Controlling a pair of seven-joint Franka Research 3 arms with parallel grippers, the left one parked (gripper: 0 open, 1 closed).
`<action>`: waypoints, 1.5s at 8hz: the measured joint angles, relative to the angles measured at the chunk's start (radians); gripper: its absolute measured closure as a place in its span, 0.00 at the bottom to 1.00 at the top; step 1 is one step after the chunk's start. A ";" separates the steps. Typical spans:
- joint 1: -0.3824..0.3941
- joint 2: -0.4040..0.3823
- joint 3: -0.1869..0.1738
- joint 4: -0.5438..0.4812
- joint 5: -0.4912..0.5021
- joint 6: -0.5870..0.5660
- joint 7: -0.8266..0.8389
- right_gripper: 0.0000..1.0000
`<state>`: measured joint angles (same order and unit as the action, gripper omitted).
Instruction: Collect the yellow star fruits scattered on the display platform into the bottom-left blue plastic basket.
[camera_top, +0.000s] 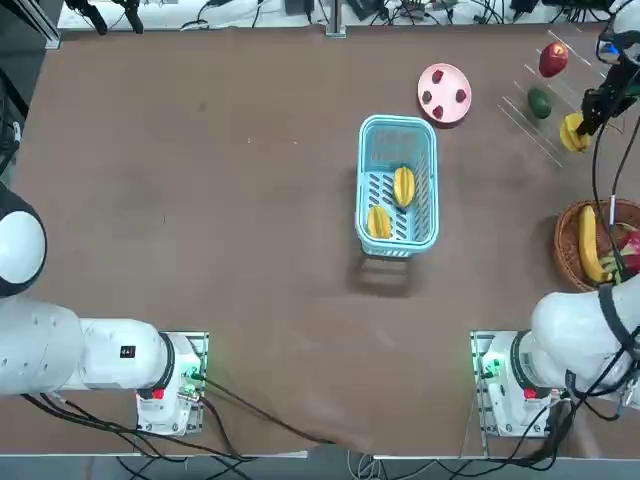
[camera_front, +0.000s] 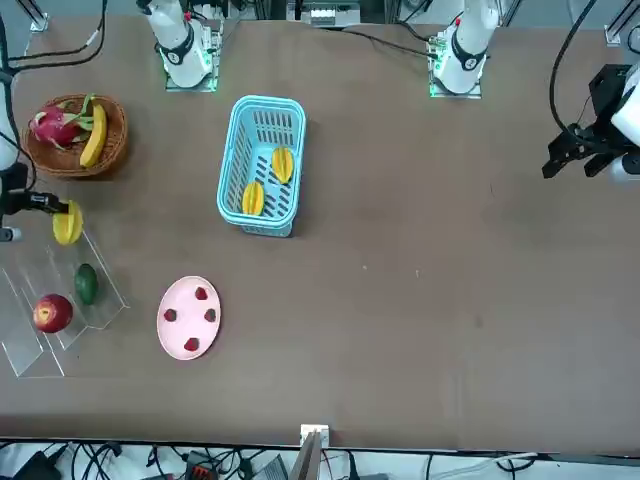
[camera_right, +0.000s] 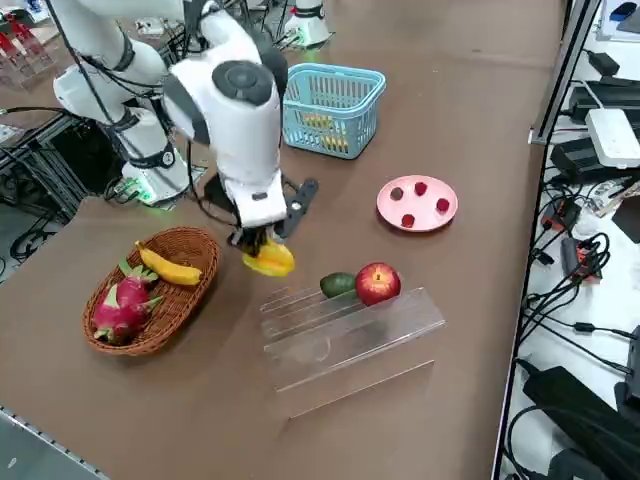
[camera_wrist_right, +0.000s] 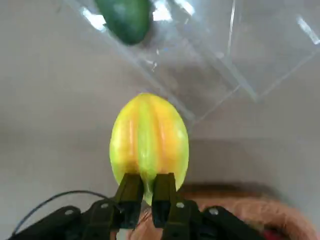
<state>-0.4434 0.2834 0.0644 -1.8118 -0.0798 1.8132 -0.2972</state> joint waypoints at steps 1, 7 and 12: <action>0.055 -0.050 0.003 0.002 0.023 -0.095 0.074 0.85; 0.583 -0.265 0.023 -0.002 0.311 -0.341 0.797 0.85; 0.895 -0.254 0.025 -0.120 0.351 -0.196 1.027 0.85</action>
<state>0.4519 0.0293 0.0899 -1.9315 0.2709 1.6169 0.7298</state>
